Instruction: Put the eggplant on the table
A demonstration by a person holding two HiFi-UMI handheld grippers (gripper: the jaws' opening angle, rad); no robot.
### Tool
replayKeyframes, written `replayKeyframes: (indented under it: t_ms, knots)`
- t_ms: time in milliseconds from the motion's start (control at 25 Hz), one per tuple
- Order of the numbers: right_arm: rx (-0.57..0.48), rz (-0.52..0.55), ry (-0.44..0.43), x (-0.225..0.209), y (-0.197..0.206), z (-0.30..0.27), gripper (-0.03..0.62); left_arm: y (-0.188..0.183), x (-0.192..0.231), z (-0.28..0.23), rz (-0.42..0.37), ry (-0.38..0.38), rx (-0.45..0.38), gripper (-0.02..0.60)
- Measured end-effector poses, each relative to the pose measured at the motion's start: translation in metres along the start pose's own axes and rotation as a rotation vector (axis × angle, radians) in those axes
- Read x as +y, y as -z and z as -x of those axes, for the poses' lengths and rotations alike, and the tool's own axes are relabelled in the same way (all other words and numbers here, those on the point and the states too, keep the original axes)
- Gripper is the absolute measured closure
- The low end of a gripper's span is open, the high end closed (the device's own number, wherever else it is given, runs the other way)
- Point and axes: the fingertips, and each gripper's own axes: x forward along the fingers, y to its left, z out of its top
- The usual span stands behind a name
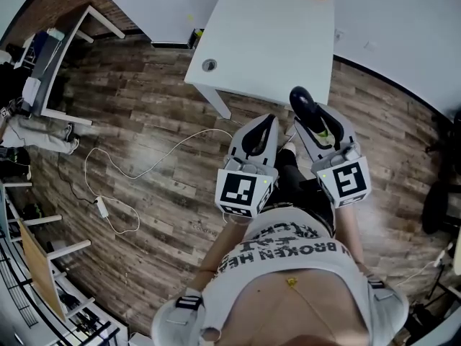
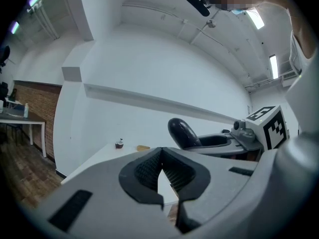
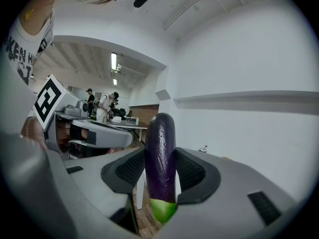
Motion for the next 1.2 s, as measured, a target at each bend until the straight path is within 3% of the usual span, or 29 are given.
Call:
replayKeyframes:
  t_ms: [800, 1200]
  knots:
    - [-0.046, -0.023, -0.122, -0.138, -0.011, -0.137, 0.402, -0.041, 0.068, -0.176, -0.034, -0.079, 0.01, 0.575]
    - [-0.022, -0.035, -0.132, -0.177, -0.002, -0.172, 0.402, -0.041, 0.087, -0.216, -0.038, -0.093, 0.039, 0.575]
